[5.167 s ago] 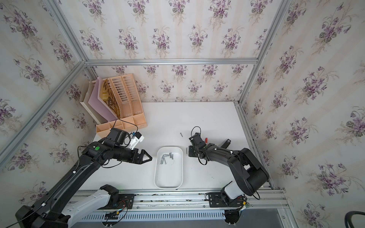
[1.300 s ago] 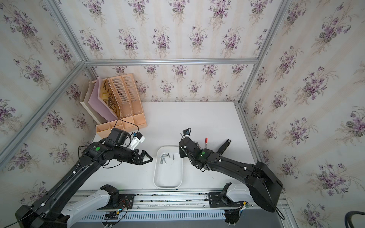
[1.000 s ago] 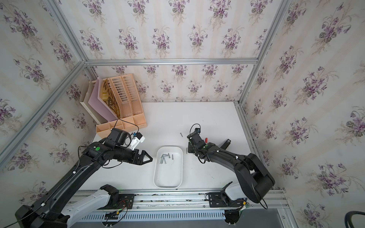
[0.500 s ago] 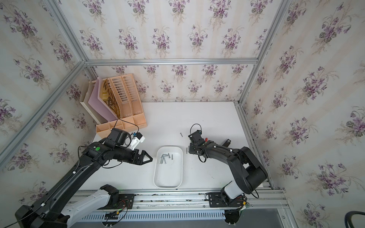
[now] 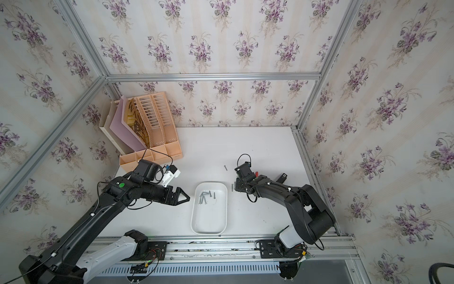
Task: Take out the screws from the storage box
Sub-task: Place the screw at the center of the board.
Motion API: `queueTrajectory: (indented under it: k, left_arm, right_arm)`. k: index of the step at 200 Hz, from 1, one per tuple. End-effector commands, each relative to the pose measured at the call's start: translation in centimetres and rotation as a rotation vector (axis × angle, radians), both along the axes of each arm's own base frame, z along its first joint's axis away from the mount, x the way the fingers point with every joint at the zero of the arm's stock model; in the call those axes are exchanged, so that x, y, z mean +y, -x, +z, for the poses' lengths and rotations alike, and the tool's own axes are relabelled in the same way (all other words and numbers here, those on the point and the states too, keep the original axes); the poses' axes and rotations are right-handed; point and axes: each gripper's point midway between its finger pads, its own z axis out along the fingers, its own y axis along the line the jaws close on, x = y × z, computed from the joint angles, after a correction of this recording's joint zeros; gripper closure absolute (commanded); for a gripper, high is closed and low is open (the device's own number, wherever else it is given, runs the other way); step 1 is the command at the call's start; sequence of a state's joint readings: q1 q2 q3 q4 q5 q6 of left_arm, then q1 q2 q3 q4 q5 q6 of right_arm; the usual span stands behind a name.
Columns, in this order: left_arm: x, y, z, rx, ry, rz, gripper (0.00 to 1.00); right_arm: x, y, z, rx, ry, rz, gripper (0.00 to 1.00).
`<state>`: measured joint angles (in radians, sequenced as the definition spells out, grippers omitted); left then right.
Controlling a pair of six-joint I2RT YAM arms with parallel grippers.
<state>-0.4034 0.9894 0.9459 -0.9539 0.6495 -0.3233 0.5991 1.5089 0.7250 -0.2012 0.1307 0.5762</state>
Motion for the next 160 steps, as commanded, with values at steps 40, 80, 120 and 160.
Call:
queueTrajectory:
  k: [40, 80, 120, 160]
  left_arm:
    - [0.0, -0.1, 0.0, -0.001, -0.003, 0.001, 0.01]
    - [0.1, 0.0, 0.1, -0.005, -0.003, 0.0, 0.01]
    - [0.1, -0.1, -0.1, 0.004, -0.009, 0.003, 0.01]
    - [0.1, -0.1, -0.1, -0.002, -0.009, 0.005, 0.01]
  right_arm:
    - [1.2, 0.0, 3.0, -0.102, -0.103, 0.054, 0.8]
    - [4.7, 2.0, 9.2, -0.325, -0.186, 0.205, 0.79]
    - [9.1, 5.0, 11.1, -0.422, -0.153, 0.375, 0.77]
    - [12.8, 6.7, 8.9, -0.374, -0.048, 0.488, 0.81]
